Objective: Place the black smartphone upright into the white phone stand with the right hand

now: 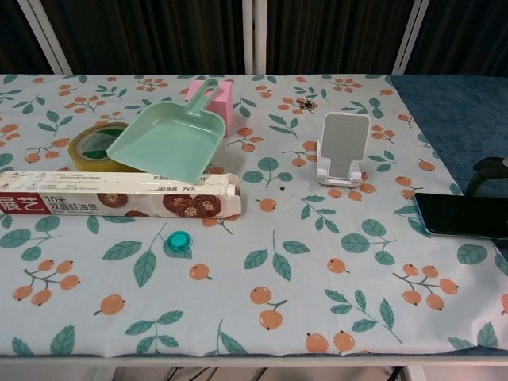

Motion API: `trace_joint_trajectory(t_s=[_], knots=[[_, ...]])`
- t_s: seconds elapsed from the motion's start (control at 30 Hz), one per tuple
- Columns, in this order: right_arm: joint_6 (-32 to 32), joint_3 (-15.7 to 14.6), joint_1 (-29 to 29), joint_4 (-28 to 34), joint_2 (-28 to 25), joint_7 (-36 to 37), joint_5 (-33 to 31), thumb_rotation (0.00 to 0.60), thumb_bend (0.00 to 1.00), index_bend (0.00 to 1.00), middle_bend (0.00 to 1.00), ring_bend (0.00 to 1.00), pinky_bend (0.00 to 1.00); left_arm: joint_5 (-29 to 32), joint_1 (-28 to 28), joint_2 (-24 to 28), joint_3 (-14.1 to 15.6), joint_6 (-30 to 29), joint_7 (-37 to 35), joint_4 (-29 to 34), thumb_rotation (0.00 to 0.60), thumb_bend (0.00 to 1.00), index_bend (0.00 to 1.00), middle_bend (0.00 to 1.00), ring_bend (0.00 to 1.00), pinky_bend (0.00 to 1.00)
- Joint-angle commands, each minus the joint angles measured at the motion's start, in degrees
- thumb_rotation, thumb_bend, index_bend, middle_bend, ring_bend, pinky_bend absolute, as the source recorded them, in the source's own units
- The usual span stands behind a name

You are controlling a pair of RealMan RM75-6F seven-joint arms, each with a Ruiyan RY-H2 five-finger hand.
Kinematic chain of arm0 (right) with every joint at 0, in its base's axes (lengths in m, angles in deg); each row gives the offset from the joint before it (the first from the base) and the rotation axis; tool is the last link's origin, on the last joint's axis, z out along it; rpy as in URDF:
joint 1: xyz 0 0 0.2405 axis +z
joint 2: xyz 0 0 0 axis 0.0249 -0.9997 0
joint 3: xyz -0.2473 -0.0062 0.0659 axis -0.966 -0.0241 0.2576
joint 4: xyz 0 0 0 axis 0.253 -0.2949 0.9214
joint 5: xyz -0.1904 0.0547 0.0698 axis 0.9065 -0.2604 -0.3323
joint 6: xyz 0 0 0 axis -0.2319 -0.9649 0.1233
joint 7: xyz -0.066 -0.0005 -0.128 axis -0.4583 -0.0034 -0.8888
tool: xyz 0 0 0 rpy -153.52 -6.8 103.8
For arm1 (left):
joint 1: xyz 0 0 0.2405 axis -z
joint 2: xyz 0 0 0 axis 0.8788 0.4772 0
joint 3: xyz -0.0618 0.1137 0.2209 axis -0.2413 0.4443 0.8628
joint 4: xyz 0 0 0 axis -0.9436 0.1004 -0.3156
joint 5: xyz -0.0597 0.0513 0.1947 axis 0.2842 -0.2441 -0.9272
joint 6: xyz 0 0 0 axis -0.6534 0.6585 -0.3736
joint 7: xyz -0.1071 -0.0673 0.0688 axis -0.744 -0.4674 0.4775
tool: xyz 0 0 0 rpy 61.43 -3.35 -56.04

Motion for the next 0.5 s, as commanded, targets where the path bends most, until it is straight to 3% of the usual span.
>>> trace_joint_trajectory(t_s=[0.03,0.3,0.5], knots=[[0.1,0.0,0.0,0.0,0.0,0.2,0.3,0.600,0.14,0.26,0.00,0.00,0.00,0.0,0.0,0.0,0.0,0.0,0.0,-0.1,0.151,0.12,0.05,0.05,0.07,0.20],[-0.2,-0.1,-0.1,-0.3,0.4,1.0,0.8,0.600,0.18,0.34,0.00,0.00,0.00,-0.2,-0.2,0.1,0.1,-0.4,0.1,0.0,0.153,0.12,0.05,0.05,0.07,0.20],[-1.4,0.2,-1.1,0.0,0.5,3.1,3.2,0.600,0.25,0.48,0.00,0.00,0.00,-0.3,-0.3,0.2,0.1,-0.7,0.0,0.1,0.156,0.12,0.05,0.05,0.07,0.20]])
